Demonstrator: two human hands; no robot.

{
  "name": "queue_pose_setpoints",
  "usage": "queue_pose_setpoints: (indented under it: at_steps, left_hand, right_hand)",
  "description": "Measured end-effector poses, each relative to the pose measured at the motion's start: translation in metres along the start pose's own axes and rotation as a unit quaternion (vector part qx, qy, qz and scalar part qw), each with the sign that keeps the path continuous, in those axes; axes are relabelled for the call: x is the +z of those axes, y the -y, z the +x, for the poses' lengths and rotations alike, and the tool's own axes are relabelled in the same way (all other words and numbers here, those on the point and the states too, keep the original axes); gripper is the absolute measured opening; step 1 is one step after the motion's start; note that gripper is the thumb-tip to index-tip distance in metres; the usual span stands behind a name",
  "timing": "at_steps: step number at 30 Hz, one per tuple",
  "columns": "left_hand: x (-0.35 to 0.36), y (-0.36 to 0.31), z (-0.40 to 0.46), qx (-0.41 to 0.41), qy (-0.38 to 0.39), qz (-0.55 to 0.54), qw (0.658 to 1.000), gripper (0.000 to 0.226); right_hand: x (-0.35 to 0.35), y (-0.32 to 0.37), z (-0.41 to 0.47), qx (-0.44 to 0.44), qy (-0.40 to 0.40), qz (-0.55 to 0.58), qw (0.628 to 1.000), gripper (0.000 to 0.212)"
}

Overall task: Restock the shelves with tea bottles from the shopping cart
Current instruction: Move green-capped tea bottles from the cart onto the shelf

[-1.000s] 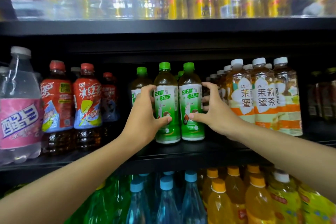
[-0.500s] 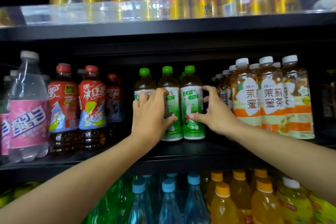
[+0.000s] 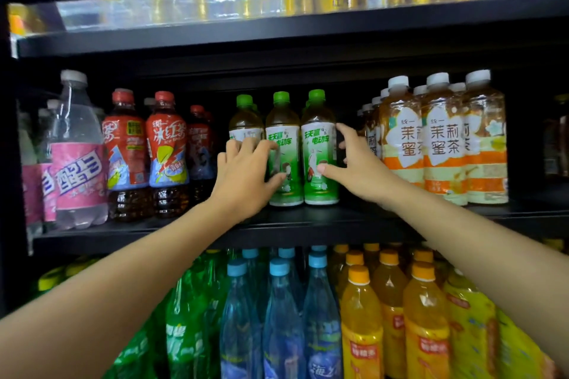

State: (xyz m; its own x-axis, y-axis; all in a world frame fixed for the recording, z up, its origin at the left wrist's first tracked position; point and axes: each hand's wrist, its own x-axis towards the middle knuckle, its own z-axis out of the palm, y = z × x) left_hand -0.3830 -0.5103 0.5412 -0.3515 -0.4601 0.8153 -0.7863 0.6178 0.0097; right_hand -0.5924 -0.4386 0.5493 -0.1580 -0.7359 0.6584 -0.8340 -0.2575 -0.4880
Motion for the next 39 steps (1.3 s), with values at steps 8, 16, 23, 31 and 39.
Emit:
queue_pose_setpoints:
  at_steps: [8,16,23,31,39]
  left_hand:
    - [-0.043,0.018,-0.067,0.046,0.043,0.041,0.997,0.073]
    - [-0.072,0.051,-0.165,-0.002,0.089,0.233,0.968,0.068]
    - [-0.093,0.087,-0.312,-0.164,0.216,0.283,0.92,0.069]
    - [-0.133,0.09,-0.45,-0.314,0.277,0.29,0.861,0.075]
    - [-0.159,0.074,-0.59,-0.458,0.321,0.229,0.797,0.082]
  right_hand:
    - [0.002,0.035,-0.056,-0.077,0.085,-0.176,0.978,0.062]
    - [0.072,0.066,-0.104,-0.225,0.092,-0.286,0.927,0.069]
    - [0.163,0.085,-0.168,-0.288,0.157,-0.169,0.929,0.071]
    - [0.255,0.107,-0.289,-0.288,0.339,-0.105,0.889,0.072]
    - [0.322,0.138,-0.414,-0.262,0.455,-0.076,0.848,0.067]
